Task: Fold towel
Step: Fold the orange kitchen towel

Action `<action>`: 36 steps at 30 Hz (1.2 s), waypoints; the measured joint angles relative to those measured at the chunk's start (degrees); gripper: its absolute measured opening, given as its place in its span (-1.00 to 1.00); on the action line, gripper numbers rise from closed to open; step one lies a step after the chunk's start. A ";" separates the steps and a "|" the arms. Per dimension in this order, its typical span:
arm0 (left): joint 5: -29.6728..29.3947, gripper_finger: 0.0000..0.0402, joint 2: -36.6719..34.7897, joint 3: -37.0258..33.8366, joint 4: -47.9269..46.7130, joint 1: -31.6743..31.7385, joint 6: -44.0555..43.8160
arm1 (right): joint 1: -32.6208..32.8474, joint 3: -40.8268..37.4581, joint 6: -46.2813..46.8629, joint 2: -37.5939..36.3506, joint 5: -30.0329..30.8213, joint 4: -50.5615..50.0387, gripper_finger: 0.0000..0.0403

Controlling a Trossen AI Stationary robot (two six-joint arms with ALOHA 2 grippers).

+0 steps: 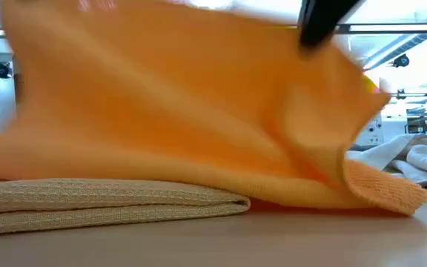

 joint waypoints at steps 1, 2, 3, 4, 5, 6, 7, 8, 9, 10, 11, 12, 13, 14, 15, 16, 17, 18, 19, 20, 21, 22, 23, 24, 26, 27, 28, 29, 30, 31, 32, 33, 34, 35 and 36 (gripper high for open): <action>0.30 -1.00 0.00 1.04 0.79 -1.49 -0.82 | 1.48 1.75 0.95 0.00 -0.57 0.41 -1.00; 0.29 -1.00 0.09 1.91 1.95 -2.73 -1.33 | 2.75 3.44 2.00 0.00 -0.70 0.66 -1.00; 0.16 -1.00 0.30 2.66 2.89 -3.61 -1.53 | 3.77 4.73 2.39 0.00 -0.85 0.93 -1.00; -0.09 -1.00 0.58 3.22 3.27 -4.24 -1.66 | 4.57 5.68 2.79 -0.04 -0.87 1.02 -1.00; -0.55 -1.00 0.92 3.59 3.13 -4.68 -2.03 | 5.13 6.49 3.06 -0.04 -0.65 0.81 -1.00; -0.81 -1.00 1.42 3.85 2.94 -4.82 -2.31 | 5.53 6.96 3.09 -0.04 -0.11 0.74 -1.00; -0.87 -1.00 2.00 3.98 2.93 -4.82 -2.26 | 5.79 7.09 3.12 -0.01 0.95 0.61 -1.00; -1.30 -1.00 2.53 4.02 2.79 -4.78 -1.73 | 5.90 7.03 3.11 0.01 2.64 0.26 -1.00; -1.84 -1.00 2.97 3.78 2.61 -4.56 -1.21 | 5.96 6.74 3.10 0.00 4.51 -0.07 -1.00; -2.02 -1.00 3.31 3.31 2.29 -4.04 -0.93 | 5.83 6.16 2.98 0.00 6.05 -0.17 -1.00; -2.04 -1.00 3.70 2.76 2.11 -3.24 -0.78 | 5.30 5.35 2.48 0.00 6.59 -0.12 -1.00; -2.04 -1.00 3.99 2.06 2.11 -2.31 -0.78 | 4.64 4.33 2.10 0.00 6.62 -0.14 -1.00; -2.02 -1.00 4.11 1.13 2.01 -1.54 -0.80 | 3.80 3.05 2.00 0.02 6.62 -0.07 -1.00; -2.32 -1.00 4.11 0.15 1.62 -0.84 -0.84 | 2.83 1.57 2.10 0.04 6.62 -0.05 -1.00; -2.53 -1.00 4.11 -0.76 1.28 -0.19 -0.85 | 1.89 0.00 2.34 0.04 6.75 0.08 -1.00; -2.78 -1.00 4.06 -1.73 1.48 0.53 -0.84 | 0.94 -1.58 2.62 0.04 6.88 0.20 -1.00; -3.33 -1.00 3.99 -2.77 1.72 1.25 -0.85 | -0.06 -3.13 2.81 0.04 7.15 0.38 -1.00; -4.13 -1.00 3.91 -3.89 1.84 2.09 -0.85 | -0.93 -4.59 2.83 0.07 7.40 0.51 -1.00; -4.27 -1.00 3.87 -4.89 1.95 3.05 -0.82 | -1.68 -5.86 2.83 0.11 7.48 0.92 -1.00; -4.31 -1.00 3.83 -5.91 2.17 4.06 -0.84 | -2.41 -7.03 2.83 0.11 7.45 1.23 -1.00; -4.67 -1.00 3.77 -7.03 2.56 5.07 -0.84 | -3.15 -8.24 2.83 0.11 7.52 1.59 -1.00; -4.71 -1.00 3.76 -8.17 2.90 6.11 -0.79 | -3.83 -9.33 2.80 0.11 7.57 2.40 -1.00; -4.65 -1.00 3.76 -9.24 3.11 6.95 -0.63 | -4.48 -10.41 2.52 0.11 7.63 3.60 -1.00; -4.61 -1.00 3.76 -10.23 3.40 7.64 -0.19 | -5.00 -11.45 2.10 0.11 7.84 4.70 -1.00; -3.50 -1.00 3.76 -11.96 5.15 8.62 1.87 | -5.54 -12.79 0.72 0.11 7.72 6.42 -1.00; -2.32 -1.00 3.76 -12.66 5.86 8.98 3.28 | -5.66 -13.08 -0.28 0.11 7.53 7.53 -1.00; -0.77 -1.00 3.76 -13.14 6.56 9.29 4.65 | -5.69 -13.29 -1.85 0.11 7.03 8.81 -1.00; 0.74 -1.00 3.76 -13.42 7.12 9.68 5.65 | -5.86 -13.56 -3.61 0.11 6.70 9.89 -1.00; 1.73 -1.00 3.72 -13.60 7.39 10.08 6.42 | -5.92 -13.88 -5.25 0.11 6.39 10.99 -1.00; 2.29 -1.00 3.72 -13.72 7.24 10.56 6.79 | -6.04 -14.25 -6.89 0.11 6.26 12.40 -1.00; 2.40 -1.00 3.72 -13.83 6.85 11.11 6.88 | -6.18 -14.55 -8.59 0.11 6.10 13.78 -1.00; 2.55 -1.00 3.72 -13.88 6.66 11.70 7.17 | -6.36 -14.76 -10.13 0.11 5.89 14.50 -1.00; 2.72 -1.00 3.72 -13.89 6.69 12.37 7.84 | -6.62 -14.94 -11.18 0.11 5.74 14.79 -1.00; 2.70 -1.00 3.69 -13.91 6.79 13.00 8.61 | -6.91 -15.17 -12.01 0.11 5.28 14.90 -1.00; 2.68 -1.00 3.69 -13.92 6.92 13.79 9.59 | -7.39 -15.57 -12.70 0.11 4.84 14.94 -1.00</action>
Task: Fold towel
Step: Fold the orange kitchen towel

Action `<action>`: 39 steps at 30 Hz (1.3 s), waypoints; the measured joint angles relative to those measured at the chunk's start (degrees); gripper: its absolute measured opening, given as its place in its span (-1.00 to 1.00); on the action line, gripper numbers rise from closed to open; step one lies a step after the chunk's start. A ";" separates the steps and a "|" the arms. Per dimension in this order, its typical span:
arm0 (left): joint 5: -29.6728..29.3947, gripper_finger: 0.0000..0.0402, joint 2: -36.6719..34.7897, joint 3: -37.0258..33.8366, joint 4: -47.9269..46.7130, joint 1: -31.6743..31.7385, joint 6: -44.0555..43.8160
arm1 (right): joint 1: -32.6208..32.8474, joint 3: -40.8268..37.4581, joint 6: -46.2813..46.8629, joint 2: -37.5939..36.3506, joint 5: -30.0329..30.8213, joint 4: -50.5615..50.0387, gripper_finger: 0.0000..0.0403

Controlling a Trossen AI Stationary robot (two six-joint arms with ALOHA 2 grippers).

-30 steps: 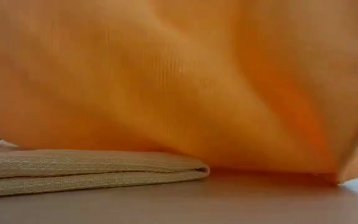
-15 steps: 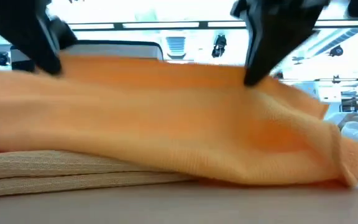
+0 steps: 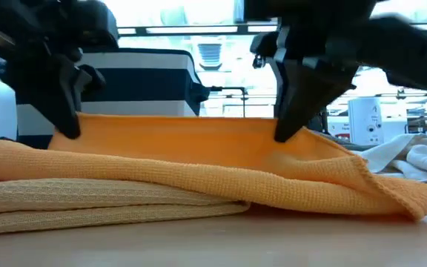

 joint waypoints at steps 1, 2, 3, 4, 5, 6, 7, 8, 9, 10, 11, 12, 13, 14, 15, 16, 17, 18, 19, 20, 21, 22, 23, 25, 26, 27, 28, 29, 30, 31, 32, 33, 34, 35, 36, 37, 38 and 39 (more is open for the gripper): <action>-0.19 -1.00 0.00 0.00 0.06 0.75 1.00 | -0.49 -0.52 -0.06 0.00 -0.03 0.08 -1.00; -0.25 -1.00 0.00 -0.02 0.08 1.61 1.84 | -1.08 -1.06 0.16 0.00 0.00 -0.09 -1.00; -0.30 -1.00 0.00 -0.02 0.11 2.40 2.62 | -1.58 -1.46 0.60 0.00 0.03 -0.43 -1.00; -0.34 -1.00 -0.01 -0.02 -0.02 3.11 3.11 | -2.02 -1.66 1.13 0.00 0.06 -1.10 -1.00; -0.25 -1.00 -0.13 -0.02 -0.48 3.69 3.31 | -2.32 -1.68 1.52 0.00 0.33 -2.02 -1.00; -0.02 -1.00 -0.31 -0.02 -1.13 4.14 3.34 | -2.52 -1.66 1.85 0.00 0.60 -2.59 -1.00; 0.31 -1.00 -0.54 -0.02 -1.91 4.47 3.36 | -2.60 -1.61 2.15 0.00 0.62 -2.75 -1.00; 0.44 -1.00 -0.76 0.00 -2.28 4.60 3.34 | -2.67 -1.58 2.13 0.00 0.64 -2.86 -1.00; 0.49 -1.00 -0.88 0.00 -2.35 4.78 3.34 | -2.80 -1.58 1.77 0.00 0.73 -2.95 -1.00; 0.53 -1.00 -0.94 -0.01 -2.45 4.91 3.35 | -3.02 -1.58 1.20 0.00 0.71 -2.89 -1.00; 0.53 -1.00 -0.94 -0.03 -2.62 5.09 3.47 | -3.24 -1.58 0.55 0.00 0.72 -2.79 -1.00; 0.53 -1.00 -0.94 -0.07 -2.81 5.26 3.60 | -3.63 -1.58 -0.26 0.00 0.68 -2.60 -1.00; 0.58 -1.00 -0.94 -0.11 -2.93 5.50 3.79 | -4.15 -1.58 -0.65 0.00 0.59 -2.41 -1.00; 0.59 -1.00 -0.94 -0.18 -2.88 5.78 3.88 | -4.76 -1.65 -1.01 0.00 0.47 -2.35 -1.00; 0.53 -1.00 -0.94 -0.36 -2.84 6.12 4.16 | -5.37 -1.74 -1.35 0.00 0.49 -2.33 -1.00; 0.27 -1.00 -0.94 -0.62 -2.78 6.40 4.31 | -6.01 -1.93 -1.41 0.00 0.47 -2.20 -1.00; -0.33 -1.00 -0.94 -0.89 -2.65 6.68 4.40 | -6.70 -2.19 -1.28 0.00 0.47 -2.12 -1.00; -0.73 -1.00 -0.94 -1.25 -2.32 7.04 4.44 | -7.35 -2.48 -0.91 0.00 0.47 -2.12 -1.00; -1.00 -1.00 -0.94 -1.72 -1.79 7.40 4.44 | -7.89 -2.79 -0.73 0.00 0.47 -2.11 -1.00; -1.35 -1.00 -0.94 -2.33 -1.28 7.75 4.45 | -8.34 -3.05 -0.43 0.00 0.52 -1.94 -1.00; -1.44 -1.00 -0.94 -2.99 -0.72 8.07 4.43 | -8.70 -3.32 -0.18 0.00 0.65 -1.62 -1.00; -1.49 -1.00 -0.94 -3.59 0.10 8.35 4.43 | -8.93 -3.66 0.18 0.00 0.65 -1.33 -1.00; -1.55 -1.00 -0.94 -4.17 1.07 8.55 4.43 | -9.01 -3.99 0.64 0.00 0.59 -1.05 -1.00; -1.64 -1.00 -0.96 -5.31 2.77 8.65 4.43 | -9.06 -4.53 0.64 0.00 0.43 -0.27 -1.00; -1.65 -1.00 -0.96 -5.79 3.33 8.65 4.44 | -9.03 -4.58 0.49 0.00 0.33 0.12 -0.99; -1.59 -1.00 -0.96 -6.05 3.63 8.63 4.43 | -8.95 -4.57 0.11 0.00 0.28 0.40 -0.98; -1.54 -1.00 -0.96 -6.12 3.74 8.60 4.42 | -8.84 -4.57 0.03 -0.02 0.24 0.50 -0.97; -1.45 -0.99 -0.96 -6.12 3.72 8.58 4.41 | -8.74 -4.60 -0.13 -0.02 -0.10 0.50 -0.95; -1.26 -0.98 -0.96 -6.10 3.61 8.58 4.41 | -8.53 -4.62 -0.38 -0.02 -0.43 0.61 -0.93; -1.00 -0.98 -0.96 -6.05 3.46 8.56 4.41 | -8.36 -4.66 -0.47 -0.02 -0.52 0.43 -0.90; -0.96 -0.97 -0.96 -5.94 3.32 8.56 4.41 | -8.31 -4.68 -0.69 -0.02 -0.54 0.46 -0.87; -1.00 -0.97 -0.96 -5.80 3.43 8.56 4.41 | -8.27 -4.68 -0.65 -0.02 -0.53 0.63 -0.84; -1.13 -0.96 -0.98 -5.75 3.61 8.56 4.41 | -8.29 -4.66 -0.43 -0.02 -0.42 0.72 -0.81; -1.59 -0.95 -0.98 -5.68 3.43 8.56 4.40 | -8.38 -4.66 -0.23 -0.02 -0.33 0.66 -0.76; -2.17 -0.94 -1.00 -5.48 2.61 8.56 4.42 | -8.40 -4.66 0.10 -0.02 -0.27 0.53 -0.72; -2.95 -0.91 -1.01 -5.08 1.24 8.56 4.39 | -8.44 -4.66 0.55 -0.19 -0.20 0.24 -0.67; -3.98 -0.89 -1.03 -4.49 -0.27 8.56 4.41 | -8.44 -4.66 0.90 -0.47 -0.05 -0.27 -0.61; -5.01 -0.85 -1.13 -3.64 -2.02 8.56 4.41 | -8.42 -4.66 1.40 -0.96 -0.03 -0.72 -0.56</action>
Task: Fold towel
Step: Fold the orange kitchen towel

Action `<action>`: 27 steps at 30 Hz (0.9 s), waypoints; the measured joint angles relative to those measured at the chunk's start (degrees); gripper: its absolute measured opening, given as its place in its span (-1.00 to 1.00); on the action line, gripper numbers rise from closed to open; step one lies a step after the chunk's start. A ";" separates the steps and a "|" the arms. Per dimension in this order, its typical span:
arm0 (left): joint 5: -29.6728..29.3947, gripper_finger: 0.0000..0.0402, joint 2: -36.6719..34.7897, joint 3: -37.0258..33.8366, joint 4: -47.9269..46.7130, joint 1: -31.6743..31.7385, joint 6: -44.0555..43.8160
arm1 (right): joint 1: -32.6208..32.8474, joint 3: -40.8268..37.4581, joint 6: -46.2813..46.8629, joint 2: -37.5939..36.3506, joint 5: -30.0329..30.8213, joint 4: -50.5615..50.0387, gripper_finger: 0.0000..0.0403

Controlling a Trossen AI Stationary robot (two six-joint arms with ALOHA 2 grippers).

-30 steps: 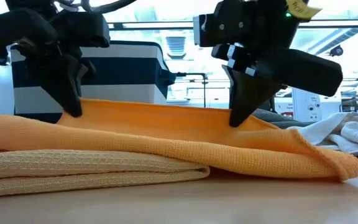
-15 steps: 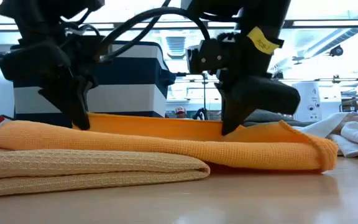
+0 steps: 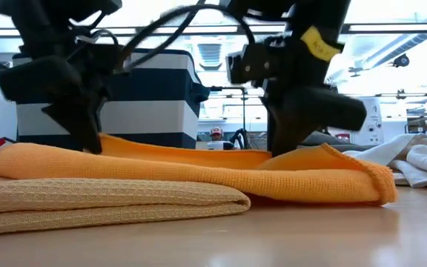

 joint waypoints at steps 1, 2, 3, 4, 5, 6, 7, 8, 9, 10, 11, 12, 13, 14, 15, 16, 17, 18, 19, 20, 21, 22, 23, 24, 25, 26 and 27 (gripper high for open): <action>-1.01 -0.81 -0.16 0.94 -1.51 0.00 0.00 | 0.07 0.00 0.57 -0.58 -0.02 -0.40 -0.51; -1.75 -0.76 -0.43 2.01 -2.83 -0.02 0.08 | 0.33 0.00 1.41 -1.39 -0.02 -0.96 -0.46; -2.39 -0.71 -0.79 2.94 -3.47 -0.05 0.39 | 0.62 0.00 2.34 -2.36 -0.02 -1.56 -0.41; -3.02 -0.65 -1.11 3.94 -3.98 -0.11 0.59 | 0.96 0.00 3.29 -3.30 0.00 -2.28 -0.36; -3.34 -0.59 -1.40 4.81 -3.98 -0.18 0.92 | 1.41 0.00 4.52 -4.36 0.07 -2.80 -0.32; -3.42 -0.52 -1.74 5.52 -3.92 -0.28 1.16 | 1.91 0.00 5.80 -5.60 0.10 -3.44 -0.28; -3.43 -0.46 -1.97 6.16 -3.96 -0.47 1.29 | 2.45 0.00 7.00 -6.67 0.09 -4.21 -0.24; -3.45 -0.39 -2.09 6.76 -3.97 -0.70 1.29 | 3.22 0.02 8.57 -7.83 0.09 -4.46 -0.21; -3.44 -0.32 -2.09 7.17 -3.51 -1.05 1.28 | 4.01 0.06 10.16 -8.78 0.13 -4.50 -0.18; -3.45 -0.25 -2.09 7.25 -2.78 -1.50 1.05 | 4.91 0.00 11.60 -9.69 0.04 -4.59 -0.15; -3.36 -0.19 -2.06 7.15 -1.89 -2.04 0.73 | 5.94 -0.13 13.18 -10.43 -0.39 -4.55 -0.13; -3.11 -0.13 -1.96 6.62 0.84 -2.70 0.49 | 6.93 -0.20 14.67 -11.00 -1.44 -4.45 -0.12; -2.53 -0.07 -1.77 5.92 4.70 -3.53 0.31 | 8.14 -0.37 16.48 -11.47 -2.48 -4.18 -0.10; -1.54 -0.02 -1.58 4.98 8.78 -4.52 0.24 | 9.39 -0.63 18.32 -11.63 -3.37 -4.05 -0.09; -0.59 0.02 -1.27 3.94 12.64 -5.57 0.37 | 10.68 -0.93 20.14 -11.63 -4.06 -3.87 -0.09; 0.49 0.06 -0.85 3.00 16.86 -6.65 0.71 | 12.19 -1.36 21.90 -11.55 -4.28 -3.42 -0.09; 1.10 0.08 -0.33 2.09 21.55 -7.70 0.86 | 13.68 -1.94 23.79 -11.25 -4.28 -2.53 -0.09; 1.18 0.10 0.18 1.18 26.14 -8.66 0.87 | 15.09 -2.57 25.52 -10.86 -4.29 -1.21 -0.10; 1.23 0.11 0.71 0.38 29.61 -9.42 0.85 | 16.48 -3.38 27.16 -10.45 -4.24 0.39 -0.11; 1.23 0.11 1.41 -0.26 32.47 -10.09 0.74 | 17.75 -4.31 28.69 -9.89 -4.25 2.35 -0.11; 1.19 0.10 2.43 -0.69 35.06 -10.58 0.39 | 18.93 -5.31 30.28 -9.23 -4.28 4.51 -0.11; 1.19 0.09 3.46 -0.92 36.77 -10.98 -0.06 | 19.94 -6.20 31.67 -8.64 -4.25 6.83 -0.11; 1.14 0.07 4.47 -1.02 37.46 -11.40 -0.57 | 20.78 -7.05 32.87 -8.01 -4.13 9.44 -0.11; 1.12 0.04 5.53 -1.06 37.70 -11.70 -1.28 | 21.37 -7.77 33.76 -7.29 -3.87 12.26 -0.11; 1.10 0.02 6.75 -1.06 37.92 -11.91 -2.02 | 21.95 -8.37 34.31 -6.63 -3.17 14.90 -0.11; 1.11 -0.01 8.07 -1.03 37.91 -12.12 -2.68 | 22.61 -8.72 34.67 -5.73 -2.02 16.39 -0.12; 1.10 -0.04 9.39 -1.06 37.52 -12.31 -3.15 | 22.94 -8.79 34.96 -4.64 -0.73 16.63 -0.12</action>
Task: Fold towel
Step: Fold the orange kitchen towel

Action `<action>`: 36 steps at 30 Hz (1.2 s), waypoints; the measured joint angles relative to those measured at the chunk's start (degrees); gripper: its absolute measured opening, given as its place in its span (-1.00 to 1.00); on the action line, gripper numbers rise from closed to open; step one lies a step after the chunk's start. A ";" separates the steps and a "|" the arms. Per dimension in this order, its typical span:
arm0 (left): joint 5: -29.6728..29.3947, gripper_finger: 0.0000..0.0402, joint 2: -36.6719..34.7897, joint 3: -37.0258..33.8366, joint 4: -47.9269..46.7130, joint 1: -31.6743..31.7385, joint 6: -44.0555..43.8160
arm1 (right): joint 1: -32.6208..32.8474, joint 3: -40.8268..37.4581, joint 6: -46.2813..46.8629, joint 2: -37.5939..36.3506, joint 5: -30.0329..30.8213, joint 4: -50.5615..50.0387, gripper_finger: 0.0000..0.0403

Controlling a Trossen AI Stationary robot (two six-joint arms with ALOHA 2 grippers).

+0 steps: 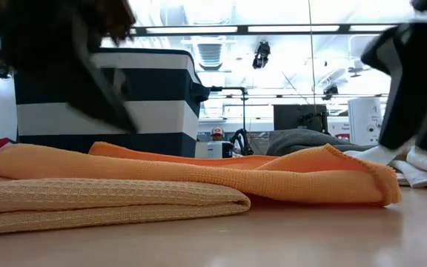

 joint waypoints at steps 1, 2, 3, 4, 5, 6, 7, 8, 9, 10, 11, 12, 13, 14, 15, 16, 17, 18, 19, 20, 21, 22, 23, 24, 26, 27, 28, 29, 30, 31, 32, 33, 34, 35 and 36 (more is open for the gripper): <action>0.04 -0.07 1.29 -0.04 -0.38 -0.13 -0.24 | 0.24 0.02 0.35 1.04 1.46 0.02 -0.13; 0.04 -0.10 2.59 -0.06 -0.42 -0.13 -0.70 | 0.44 0.04 0.44 2.13 2.64 -0.51 -0.14; 0.05 -0.12 3.70 -0.06 -0.48 -0.18 -1.10 | 0.48 0.15 0.56 3.12 3.54 -1.40 -0.14; 0.05 -0.15 4.69 -0.06 -1.12 -0.24 -1.45 | 0.45 0.41 1.06 3.97 4.28 -2.02 -0.15; 0.05 -0.17 5.68 -0.06 -1.69 -0.25 -1.94 | 0.37 0.65 1.89 4.52 4.83 -2.43 -0.15; 0.08 -0.19 6.62 -0.06 -1.98 -0.27 -2.67 | 0.32 0.80 2.78 4.93 5.29 -3.27 -0.16; -0.13 -0.21 7.36 -0.03 -2.02 -0.36 -3.19 | 0.14 0.99 3.69 5.31 5.84 -3.78 -0.16; -0.16 -0.23 7.88 0.16 -2.14 -0.52 -3.74 | 0.08 1.14 4.23 5.53 6.00 -3.60 -0.17; -0.61 -0.25 8.31 0.16 -2.00 -0.69 -4.03 | 0.08 1.14 5.07 5.61 6.22 -3.51 -0.17; -0.99 -0.26 8.69 0.13 -1.90 -0.86 -4.06 | 0.05 1.14 5.84 5.62 6.27 -4.08 -0.18; -1.16 -0.27 9.18 0.05 -1.93 -0.93 -4.06 | 0.05 1.14 6.88 5.50 6.29 -4.97 -0.18; -1.18 -0.27 9.37 0.00 -2.09 -1.02 -4.06 | 0.08 1.16 7.91 5.25 6.08 -6.37 -0.19; -1.16 -0.27 9.40 0.00 -2.25 -1.12 -4.06 | 0.10 1.16 9.14 4.87 5.43 -8.30 -0.20; -1.17 -0.27 9.44 -0.02 -2.30 -1.13 -4.06 | 0.10 1.14 10.51 4.26 4.44 -10.31 -0.21; -1.18 -0.27 9.44 -0.02 -2.34 -1.14 -4.04 | 0.21 1.14 11.73 3.51 3.56 -11.68 -0.23; -1.16 -0.26 9.44 -0.02 -2.36 -1.17 -4.04 | 0.23 1.14 12.45 2.58 2.44 -12.39 -0.24; -1.16 -0.25 9.42 -0.04 -2.38 -1.20 -4.03 | 0.37 1.14 12.54 1.49 1.67 -12.44 -0.25; -1.15 -0.24 9.42 -0.06 -2.38 -1.22 -4.02 | 0.45 1.16 12.18 0.58 1.64 -11.68 -0.27; -1.08 -0.23 9.42 -0.05 -2.38 -1.22 -4.01 | 0.47 1.24 11.13 -0.19 1.89 -10.63 -0.28; -1.12 -0.21 9.44 -0.06 -2.37 -1.23 -3.92 | 0.50 1.26 9.42 -0.73 2.98 -8.91 -0.30; -1.27 -0.21 9.45 -0.08 -2.36 -1.24 -3.79 | 0.54 1.27 7.03 -1.03 4.78 -6.38 -0.33; -1.43 -0.20 9.47 -0.08 -2.36 -1.24 -3.78 | 0.51 1.27 4.22 -1.12 6.83 -3.47 -0.35; -1.58 -0.19 9.48 -0.09 -2.36 -1.24 -3.77 | 0.30 1.24 0.82 -1.12 8.97 -0.49 -0.39; -1.76 -0.19 9.48 -0.10 -2.36 -1.24 -3.76 | -0.06 1.08 -2.69 -0.99 10.38 2.81 -0.43; -1.95 -0.18 9.48 -0.06 -2.40 -1.24 -3.53 | -1.27 0.97 -8.22 0.20 10.74 8.36 -0.52; -1.94 -0.19 9.48 -0.02 -2.44 -1.28 -3.13 | -1.94 0.89 -9.68 0.96 10.31 9.07 -0.58; -1.98 -0.19 9.48 -0.02 -2.47 -1.36 -2.99 | -2.70 0.80 -10.18 1.93 9.56 8.46 -0.63; -2.08 -0.20 9.48 -0.02 -2.49 -1.44 -2.93 | -3.35 0.79 -10.36 2.85 8.50 7.40 -0.70; -2.07 -0.20 9.48 -0.02 -2.52 -1.54 -2.90 | -3.77 0.77 -9.88 3.49 7.30 5.55 -0.76; -2.06 -0.21 9.51 -0.02 -2.54 -1.60 -2.86 | -4.26 0.68 -8.74 3.99 6.00 2.74 -0.83; -2.05 -0.21 9.51 -0.02 -2.61 -1.63 -2.83 | -4.61 0.65 -7.36 4.22 4.55 0.04 -0.89; -2.01 -0.21 9.51 -0.02 -2.74 -1.69 -2.82 | -4.71 0.65 -6.18 4.22 2.80 -1.95 -0.95; -2.01 -0.21 9.51 -0.02 -2.82 -1.81 -2.80 | -4.66 0.65 -5.25 4.22 1.34 -3.92 -0.97; -2.03 -0.20 9.51 -0.04 -2.93 -1.89 -2.80 | -4.44 0.65 -4.88 4.17 -0.25 -5.57 -0.98; -2.07 -0.19 9.51 -0.04 -3.01 -1.96 -2.76 | -4.01 0.65 -4.58 3.90 -1.48 -6.85 -0.97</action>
